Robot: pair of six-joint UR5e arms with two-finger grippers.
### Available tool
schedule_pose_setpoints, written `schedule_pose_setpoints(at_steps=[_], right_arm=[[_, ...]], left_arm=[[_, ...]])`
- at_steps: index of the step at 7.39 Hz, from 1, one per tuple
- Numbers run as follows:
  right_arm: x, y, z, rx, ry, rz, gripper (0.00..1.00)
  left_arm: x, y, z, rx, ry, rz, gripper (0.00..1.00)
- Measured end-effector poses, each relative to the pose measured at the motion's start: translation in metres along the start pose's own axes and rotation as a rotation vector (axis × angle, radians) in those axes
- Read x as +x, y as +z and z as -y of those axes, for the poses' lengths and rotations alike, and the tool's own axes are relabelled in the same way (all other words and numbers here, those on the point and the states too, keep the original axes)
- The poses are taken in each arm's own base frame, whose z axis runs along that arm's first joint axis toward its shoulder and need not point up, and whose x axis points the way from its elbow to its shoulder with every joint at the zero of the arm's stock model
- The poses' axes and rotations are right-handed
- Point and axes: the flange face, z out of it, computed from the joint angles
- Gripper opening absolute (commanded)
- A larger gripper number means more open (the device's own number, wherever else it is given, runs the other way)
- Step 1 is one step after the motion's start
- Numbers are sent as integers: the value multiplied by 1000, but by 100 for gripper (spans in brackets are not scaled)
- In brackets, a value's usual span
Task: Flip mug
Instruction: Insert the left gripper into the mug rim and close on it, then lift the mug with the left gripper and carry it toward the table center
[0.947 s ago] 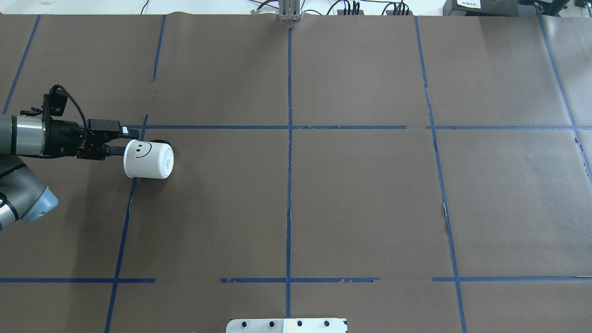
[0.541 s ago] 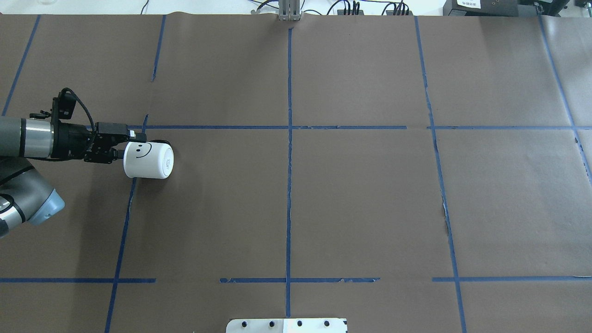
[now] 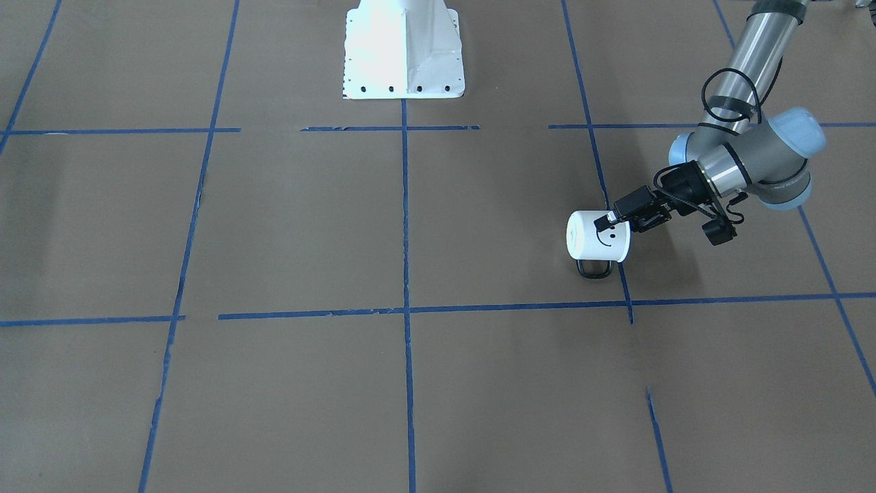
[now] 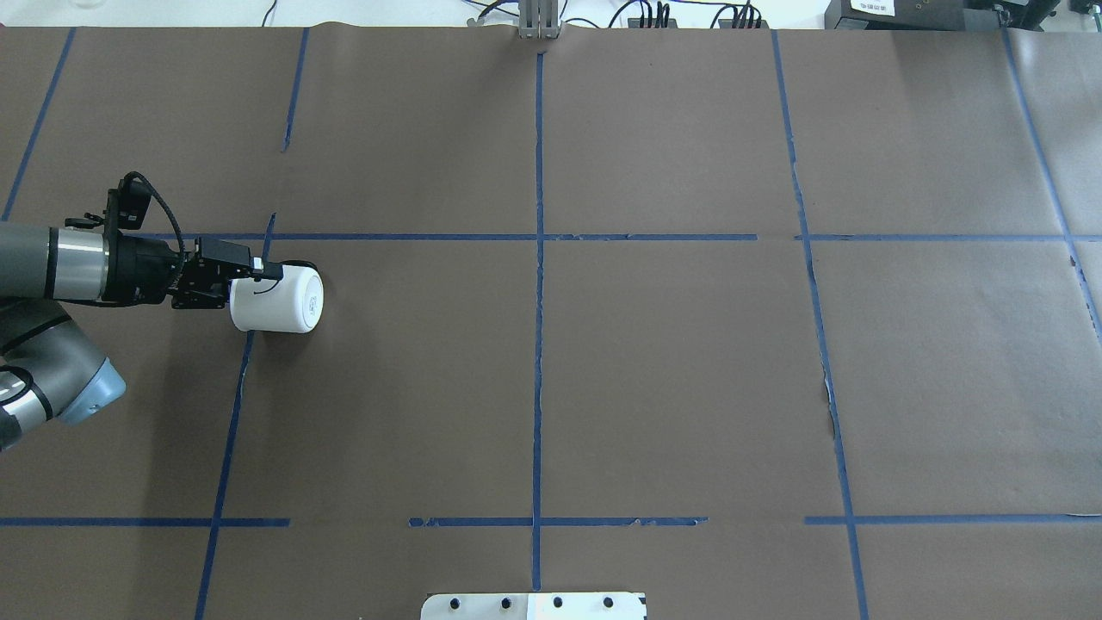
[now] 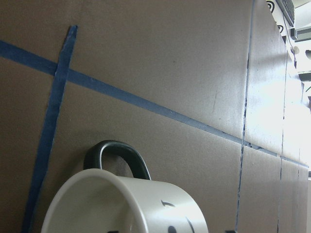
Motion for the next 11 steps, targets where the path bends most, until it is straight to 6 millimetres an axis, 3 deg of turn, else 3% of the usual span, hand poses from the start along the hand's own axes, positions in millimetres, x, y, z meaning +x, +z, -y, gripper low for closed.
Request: schedule_pose_setpoints(at_steps=[2,8,11], right_arm=[[0,0,0,0,0,0,100],[0,0,0,0,0,0,100],[0,0,0,0,0,0,100]], left_arm=[[4,0,-2,-5,0,-6,0],[59,-8,-27,-134,-67,-59,0],[117,-7,-27,-136,-94,-35,0]])
